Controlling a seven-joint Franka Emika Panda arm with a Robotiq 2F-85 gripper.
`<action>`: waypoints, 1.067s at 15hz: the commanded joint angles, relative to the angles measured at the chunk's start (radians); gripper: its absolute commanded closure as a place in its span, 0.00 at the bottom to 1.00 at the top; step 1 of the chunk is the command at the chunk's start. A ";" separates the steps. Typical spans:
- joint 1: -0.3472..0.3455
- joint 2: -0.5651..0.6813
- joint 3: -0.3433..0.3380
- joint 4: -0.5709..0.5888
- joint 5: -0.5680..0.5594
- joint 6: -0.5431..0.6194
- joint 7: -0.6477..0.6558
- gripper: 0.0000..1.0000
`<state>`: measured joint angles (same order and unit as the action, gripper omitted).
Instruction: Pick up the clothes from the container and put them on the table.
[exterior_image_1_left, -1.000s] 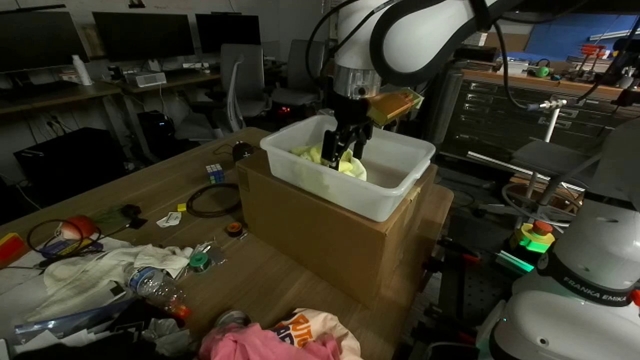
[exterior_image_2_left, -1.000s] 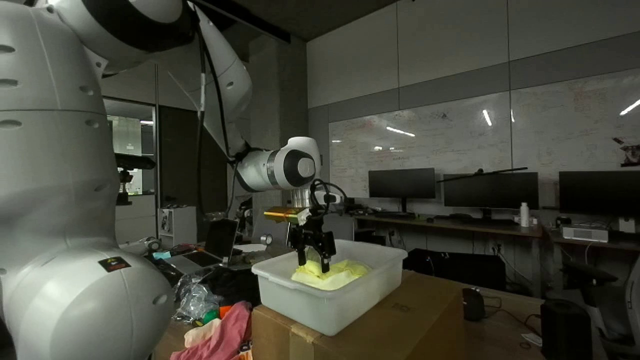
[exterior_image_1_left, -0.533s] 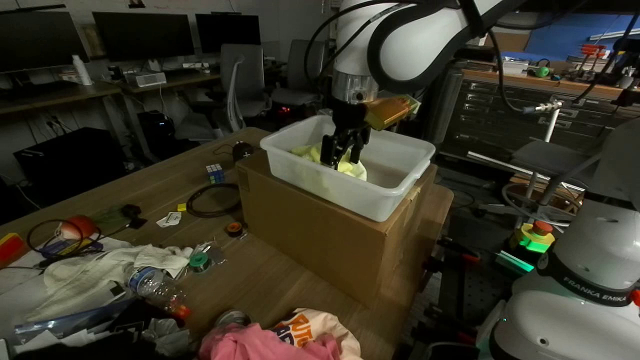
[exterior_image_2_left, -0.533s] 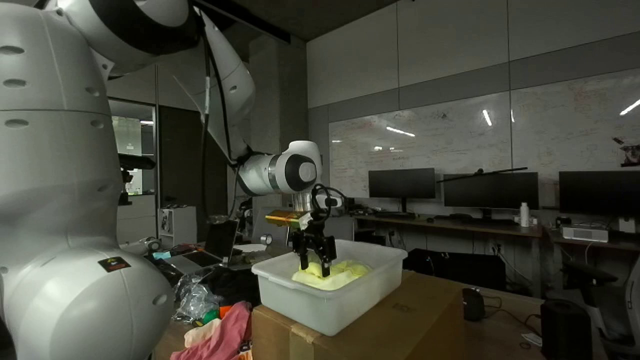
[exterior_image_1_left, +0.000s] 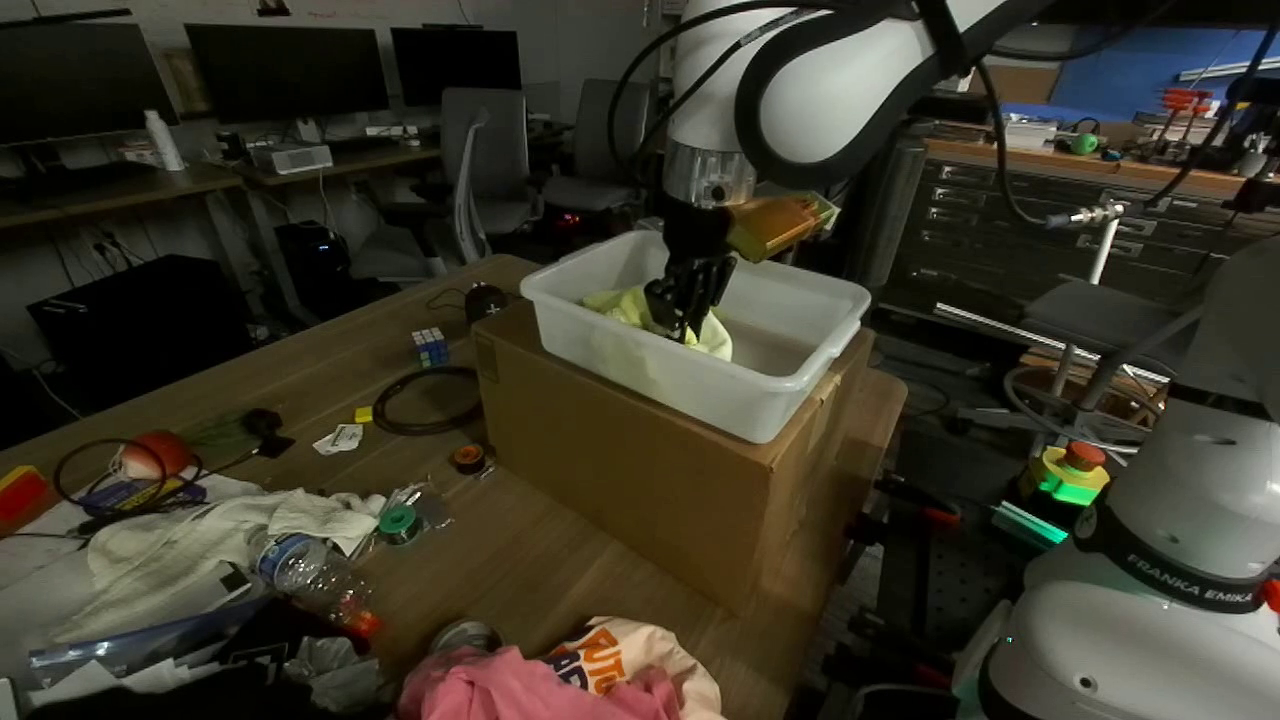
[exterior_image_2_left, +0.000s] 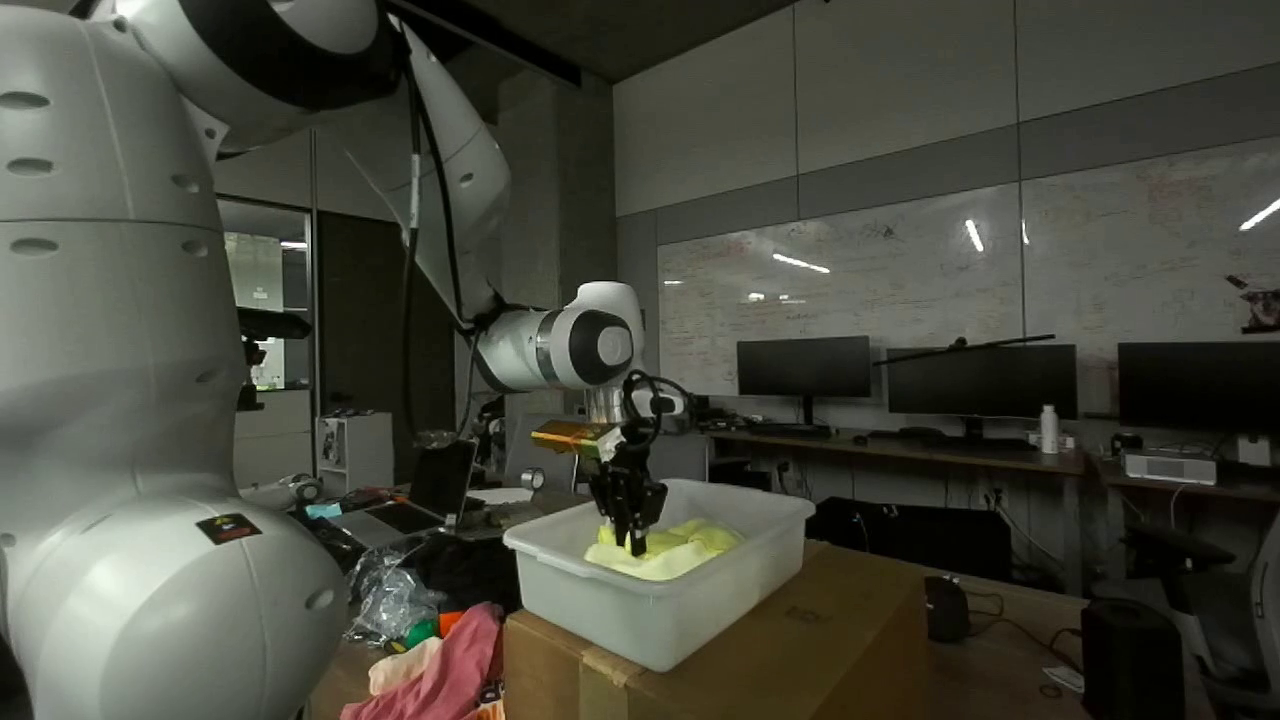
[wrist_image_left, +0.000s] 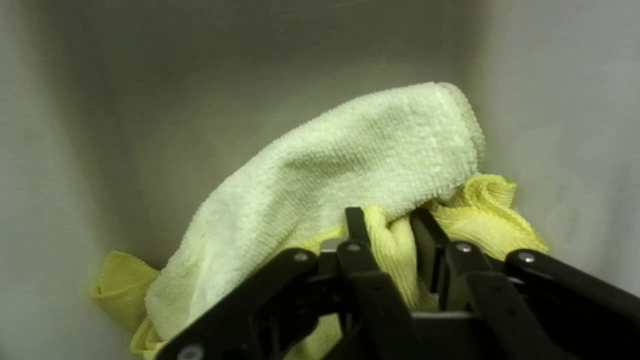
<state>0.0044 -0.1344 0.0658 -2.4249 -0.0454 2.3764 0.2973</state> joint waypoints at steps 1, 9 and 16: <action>0.012 -0.009 -0.020 -0.013 0.101 0.049 -0.063 0.94; 0.020 -0.186 -0.039 -0.045 0.322 0.153 -0.237 0.95; 0.028 -0.437 -0.003 -0.018 0.238 0.191 -0.212 0.95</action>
<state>0.0170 -0.4693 0.0516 -2.4332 0.2303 2.5310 0.0836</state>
